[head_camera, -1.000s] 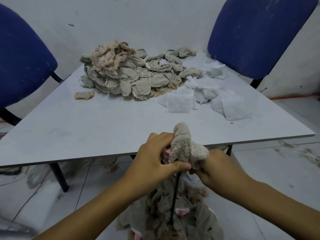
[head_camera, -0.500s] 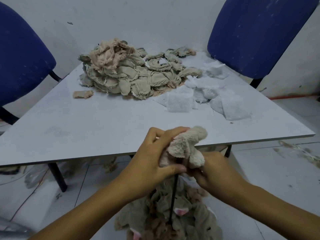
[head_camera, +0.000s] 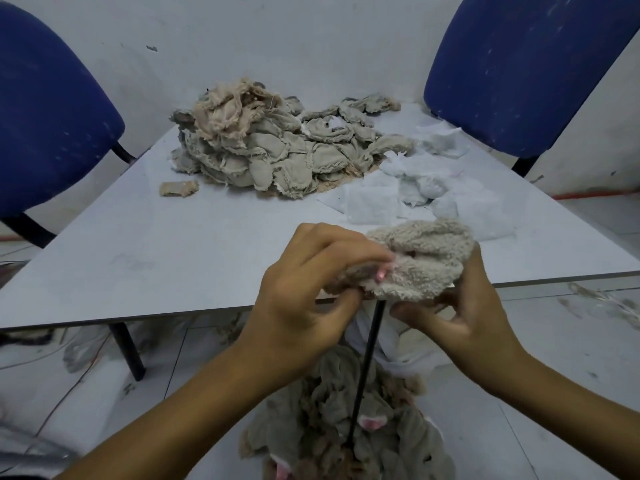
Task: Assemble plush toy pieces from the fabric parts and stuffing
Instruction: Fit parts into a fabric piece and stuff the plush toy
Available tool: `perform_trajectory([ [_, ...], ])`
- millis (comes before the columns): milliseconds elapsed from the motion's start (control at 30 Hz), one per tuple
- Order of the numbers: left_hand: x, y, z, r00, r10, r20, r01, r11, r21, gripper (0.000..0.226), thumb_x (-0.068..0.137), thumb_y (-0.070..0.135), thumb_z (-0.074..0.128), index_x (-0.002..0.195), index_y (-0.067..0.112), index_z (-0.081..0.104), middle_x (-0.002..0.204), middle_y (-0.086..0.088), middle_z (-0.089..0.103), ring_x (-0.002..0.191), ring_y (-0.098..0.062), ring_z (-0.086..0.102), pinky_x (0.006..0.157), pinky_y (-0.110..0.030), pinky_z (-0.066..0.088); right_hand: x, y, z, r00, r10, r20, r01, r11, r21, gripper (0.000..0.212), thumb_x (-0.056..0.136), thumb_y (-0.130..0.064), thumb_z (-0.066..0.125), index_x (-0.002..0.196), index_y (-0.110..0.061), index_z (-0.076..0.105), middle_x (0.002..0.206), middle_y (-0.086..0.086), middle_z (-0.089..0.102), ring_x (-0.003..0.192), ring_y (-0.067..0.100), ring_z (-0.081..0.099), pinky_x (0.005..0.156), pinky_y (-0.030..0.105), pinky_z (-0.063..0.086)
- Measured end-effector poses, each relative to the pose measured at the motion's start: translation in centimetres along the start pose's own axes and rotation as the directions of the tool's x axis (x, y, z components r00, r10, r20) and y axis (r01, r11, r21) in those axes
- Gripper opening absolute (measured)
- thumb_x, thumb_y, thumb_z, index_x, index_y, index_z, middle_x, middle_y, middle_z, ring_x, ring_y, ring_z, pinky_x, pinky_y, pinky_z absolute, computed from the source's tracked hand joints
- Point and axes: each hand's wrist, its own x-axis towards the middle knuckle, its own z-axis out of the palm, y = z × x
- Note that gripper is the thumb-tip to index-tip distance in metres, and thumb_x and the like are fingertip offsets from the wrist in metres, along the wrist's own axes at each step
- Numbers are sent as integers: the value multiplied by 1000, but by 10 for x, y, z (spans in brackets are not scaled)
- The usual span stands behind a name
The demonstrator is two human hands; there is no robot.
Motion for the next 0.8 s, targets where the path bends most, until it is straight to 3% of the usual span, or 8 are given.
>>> perform_trajectory([
  [133, 1, -2, -3, 999, -35, 2, 35, 999, -37, 59, 73, -16, 69, 120, 17, 57, 108, 1, 66, 103, -16, 63, 84, -21, 48, 9, 0, -4, 990, -139, -11, 139, 990, 1, 51, 80, -46, 73, 123, -39, 46, 120, -28, 53, 111, 3, 57, 90, 16, 46],
  [300, -4, -6, 0, 986, -18, 163, 9, 998, 57, 49, 75, -11, 65, 120, 8, 63, 107, -4, 66, 98, -20, 63, 80, -30, 52, 10, 5, -7, 972, -229, 60, 236, 949, -207, 20, 85, -29, 69, 101, -27, 59, 87, -24, 57, 82, -7, 57, 70, 8, 40],
  [367, -4, -9, -2, 957, -141, 254, 144, 990, 6, 48, 79, 2, 65, 124, 17, 61, 112, 3, 63, 107, -16, 60, 86, -39, 50, 9, 5, -5, 987, -151, 50, 158, 970, -186, 18, 84, -32, 69, 100, -31, 60, 84, -20, 61, 77, -2, 59, 65, 12, 42],
  [433, 0, -13, -6, 920, -270, 284, 311, 944, -109, 31, 86, 22, 65, 116, 23, 65, 111, 13, 64, 109, -11, 60, 90, -32, 48, 12, 5, -3, 995, -98, 22, 100, 983, -156, 24, 83, -22, 70, 102, -35, 61, 86, -13, 65, 76, 8, 62, 63, 24, 49],
  [500, 8, -16, -9, 913, -310, 265, 355, 924, -143, 15, 89, 27, 66, 103, 23, 71, 101, 14, 67, 100, -8, 63, 85, -23, 46, 16, 3, -2, 996, -91, 8, 91, 983, -160, 30, 82, -12, 68, 102, -34, 62, 88, -11, 66, 76, 11, 64, 63, 35, 51],
  [633, 18, -21, -13, 924, -281, 258, 304, 951, -51, 10, 84, 25, 75, 93, 20, 75, 94, 12, 69, 91, -7, 66, 81, -26, 50, 21, 2, 1, 998, -56, 14, 58, 991, -120, 34, 84, -7, 63, 102, -36, 63, 86, -10, 67, 70, 18, 65, 60, 47, 54],
  [733, 23, -22, -12, 907, -369, 203, 397, 910, -117, 8, 83, 14, 77, 79, 20, 74, 85, 10, 69, 85, -7, 65, 79, -23, 47, 25, 4, 4, 996, -87, 22, 89, 981, -174, 38, 84, -3, 62, 100, -38, 62, 86, -15, 66, 65, 16, 64, 57, 41, 53],
  [800, 32, -21, -9, 905, -422, 59, 426, 899, -105, 15, 82, 7, 76, 74, 20, 72, 80, 9, 68, 82, -3, 62, 77, -16, 43, 27, 7, 5, 996, -80, 43, 87, 975, -206, 48, 81, 3, 64, 96, -43, 61, 86, -30, 66, 68, 4, 65, 59, 24, 53],
])
